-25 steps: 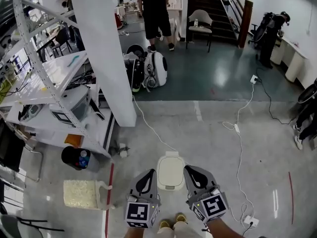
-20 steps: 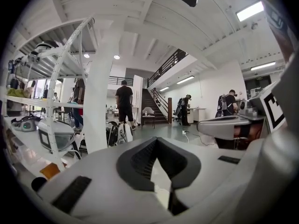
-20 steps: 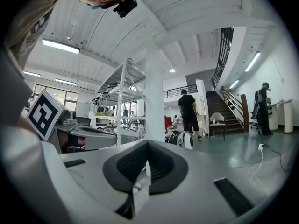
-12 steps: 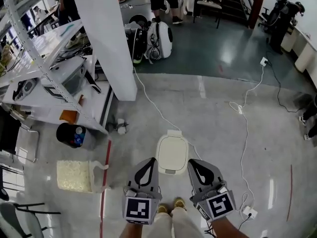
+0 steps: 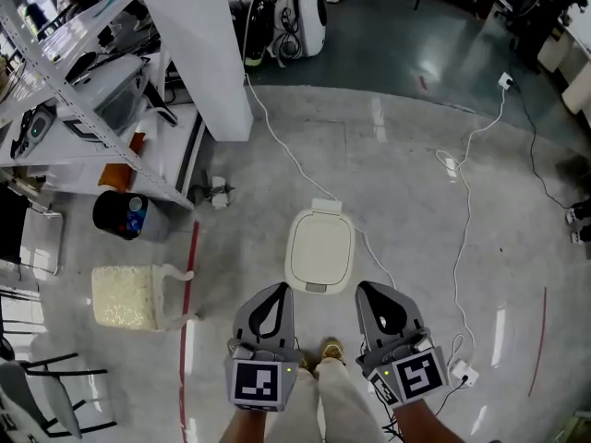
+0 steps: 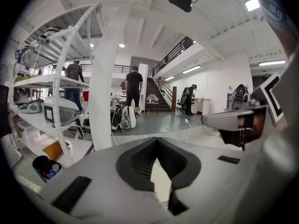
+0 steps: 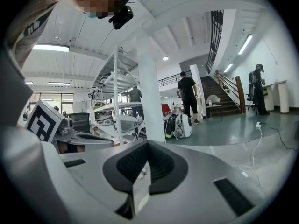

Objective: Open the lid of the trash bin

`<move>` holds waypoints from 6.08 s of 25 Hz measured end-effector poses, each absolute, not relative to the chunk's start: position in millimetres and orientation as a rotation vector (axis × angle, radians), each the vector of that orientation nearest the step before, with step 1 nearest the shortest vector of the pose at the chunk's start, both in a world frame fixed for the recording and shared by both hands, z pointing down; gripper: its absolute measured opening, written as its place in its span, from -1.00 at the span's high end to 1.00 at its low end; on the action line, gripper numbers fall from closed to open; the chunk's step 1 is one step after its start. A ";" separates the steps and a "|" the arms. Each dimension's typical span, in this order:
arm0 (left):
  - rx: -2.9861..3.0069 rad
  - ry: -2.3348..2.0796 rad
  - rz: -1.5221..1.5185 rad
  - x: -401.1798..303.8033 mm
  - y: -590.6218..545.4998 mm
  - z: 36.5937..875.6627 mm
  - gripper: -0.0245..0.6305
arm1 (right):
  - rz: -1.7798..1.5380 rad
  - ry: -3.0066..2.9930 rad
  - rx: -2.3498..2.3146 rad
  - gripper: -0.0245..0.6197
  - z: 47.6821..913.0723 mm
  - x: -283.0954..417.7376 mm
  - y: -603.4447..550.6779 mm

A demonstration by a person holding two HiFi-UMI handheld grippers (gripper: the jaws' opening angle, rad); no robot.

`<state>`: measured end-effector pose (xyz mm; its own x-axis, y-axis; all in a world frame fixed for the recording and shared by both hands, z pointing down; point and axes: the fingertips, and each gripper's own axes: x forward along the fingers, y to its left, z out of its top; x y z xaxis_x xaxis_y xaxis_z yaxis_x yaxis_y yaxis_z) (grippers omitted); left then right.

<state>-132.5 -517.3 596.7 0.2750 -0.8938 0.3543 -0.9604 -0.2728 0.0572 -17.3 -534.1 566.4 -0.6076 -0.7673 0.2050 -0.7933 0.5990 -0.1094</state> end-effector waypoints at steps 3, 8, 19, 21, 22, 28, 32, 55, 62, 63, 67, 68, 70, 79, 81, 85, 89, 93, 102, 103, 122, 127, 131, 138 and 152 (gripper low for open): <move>2.280 -1.710 0.371 -133.4 -518.4 600.1 0.93 | 0.272 -2.700 1.295 0.82 565.0 -25.4 -543.6; 2.264 -1.702 0.366 -129.7 -517.2 610.0 0.93 | 0.247 -2.657 1.222 0.82 584.9 -41.3 -569.1; 2.202 -1.654 0.403 -136.5 -493.7 661.7 0.93 | 0.546 -2.357 1.045 0.82 765.8 -79.3 -616.0; 2.181 -1.652 0.411 -140.7 -489.2 672.7 0.93 | 0.604 -2.256 0.982 0.82 812.8 -80.9 -607.8; 2.172 -1.650 0.412 -142.5 -487.1 678.2 0.93 | 0.632 -2.203 0.948 0.82 836.1 -81.0 -600.7; 2.142 -1.624 0.444 -150.4 -475.1 705.5 0.93 | 0.836 -1.951 0.856 0.82 938.7 -67.7 -552.7; 2.134 -1.614 0.461 -154.4 -471.1 718.3 0.93 | 0.955 -1.851 0.861 0.82 974.2 -58.6 -530.7; 2.103 -1.547 0.484 -156.5 -453.9 750.9 0.93 | 0.906 -1.805 0.925 0.81 1009.7 -46.6 -509.8; 2.109 -1.538 0.486 -156.2 -454.7 753.8 0.93 | 0.885 -1.816 0.915 0.81 1009.9 -48.9 -509.3; 2.111 -1.536 0.486 -155.7 -455.0 753.8 0.93 | 0.883 -1.816 0.914 0.81 1009.9 -48.7 -509.3; 2.111 -1.532 0.490 -154.6 -456.8 753.5 0.93 | 0.881 -1.823 0.913 0.81 1008.7 -48.3 -510.9; 2.111 -1.533 0.488 -154.8 -456.9 753.1 0.93 | 0.883 -1.826 0.915 0.81 1007.8 -48.4 -511.3; 2.111 -1.538 0.480 -155.7 -456.9 751.5 0.93 | 0.881 -1.827 0.921 0.81 1004.4 -48.5 -512.9; 2.124 -1.530 0.456 -155.6 -458.1 737.0 0.93 | 0.896 -1.888 0.966 0.82 963.1 -62.6 -529.1; 2.134 -1.534 0.446 -154.3 -457.5 720.7 0.93 | 0.900 -1.917 0.978 0.82 935.3 -67.4 -537.3; 2.174 -1.551 0.411 -148.7 -457.9 670.1 0.93 | 0.868 -1.991 1.028 0.82 853.2 -69.8 -565.2; 2.211 -1.541 0.336 -145.7 -468.1 611.0 0.93 | 0.750 -2.113 1.077 0.82 752.0 -69.4 -594.7; 2.235 -1.490 0.294 -141.6 -461.8 548.4 0.93 | 0.713 -2.232 1.184 0.82 660.8 -58.9 -601.3; 2.365 -1.521 0.160 -118.2 -456.0 461.6 0.93 | 0.448 -2.514 1.287 0.82 489.6 -40.4 -575.7; 2.376 -1.526 0.159 -117.9 -454.2 455.8 0.93 | 0.426 -2.546 1.292 0.82 474.0 -39.3 -569.5; 2.480 -1.570 0.127 -113.2 -446.5 409.9 0.93 | 0.097 -2.816 1.130 0.82 382.8 -34.7 -456.8; 2.489 -1.591 0.134 -115.3 -445.9 412.0 0.93 | 0.130 -2.819 1.133 0.82 406.0 -39.9 -459.2; 2.491 -1.597 0.126 -116.3 -445.3 411.9 0.93 | 0.139 -2.828 1.131 0.82 411.0 -44.7 -456.0; 2.479 -1.610 0.129 -120.7 -447.5 416.2 0.93 | 0.161 -2.834 1.112 0.83 419.9 -45.9 -455.8; 2.462 -1.621 0.136 -117.7 -446.8 419.0 0.93 | 0.155 -2.844 1.069 0.83 421.7 -43.7 -459.0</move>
